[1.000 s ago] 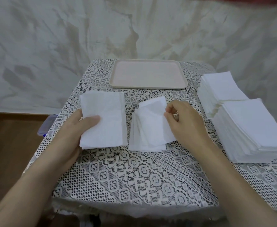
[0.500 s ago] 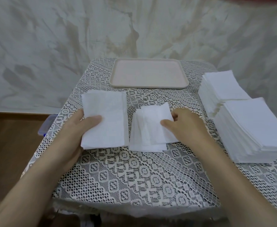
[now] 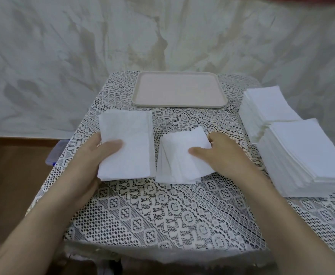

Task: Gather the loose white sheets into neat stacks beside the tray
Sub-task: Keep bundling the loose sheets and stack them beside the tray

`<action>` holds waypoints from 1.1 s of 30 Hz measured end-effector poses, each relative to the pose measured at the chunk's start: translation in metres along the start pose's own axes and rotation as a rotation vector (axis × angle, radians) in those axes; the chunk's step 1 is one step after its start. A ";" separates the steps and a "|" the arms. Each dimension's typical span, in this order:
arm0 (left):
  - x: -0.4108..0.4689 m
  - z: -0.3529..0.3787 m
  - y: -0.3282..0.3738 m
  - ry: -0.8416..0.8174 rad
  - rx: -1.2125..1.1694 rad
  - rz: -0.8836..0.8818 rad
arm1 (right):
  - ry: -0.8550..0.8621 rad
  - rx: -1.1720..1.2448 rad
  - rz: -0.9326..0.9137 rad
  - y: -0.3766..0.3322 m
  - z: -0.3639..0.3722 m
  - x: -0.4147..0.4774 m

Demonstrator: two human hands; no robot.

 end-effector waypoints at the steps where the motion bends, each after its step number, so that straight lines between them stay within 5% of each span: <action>1: 0.000 0.000 0.000 0.001 0.000 0.000 | -0.015 0.011 0.003 -0.002 0.001 0.000; 5: 0.001 0.000 -0.001 -0.008 0.001 -0.009 | -0.042 0.139 -0.014 -0.004 -0.003 -0.002; 11: 0.001 0.004 -0.007 0.016 0.046 -0.028 | -0.071 0.776 -0.078 -0.015 -0.014 -0.015; 14: -0.003 0.010 -0.006 0.057 0.054 -0.011 | -0.139 0.907 -0.145 -0.032 -0.012 -0.027; 28: -0.007 0.017 -0.006 0.034 0.086 0.001 | -0.160 0.667 -0.196 -0.064 0.030 -0.040; 33: -0.008 0.017 -0.007 0.038 0.062 -0.026 | -0.024 0.709 -0.178 -0.059 0.018 -0.038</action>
Point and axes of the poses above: each hand's wrist, its own x-axis towards the middle knuckle, its own z-axis out of the palm, y = z × x, the point moved 5 cm from there along x, towards the middle knuckle, and after that the axes turned 1 degree about -z, right-handed, at the moved point
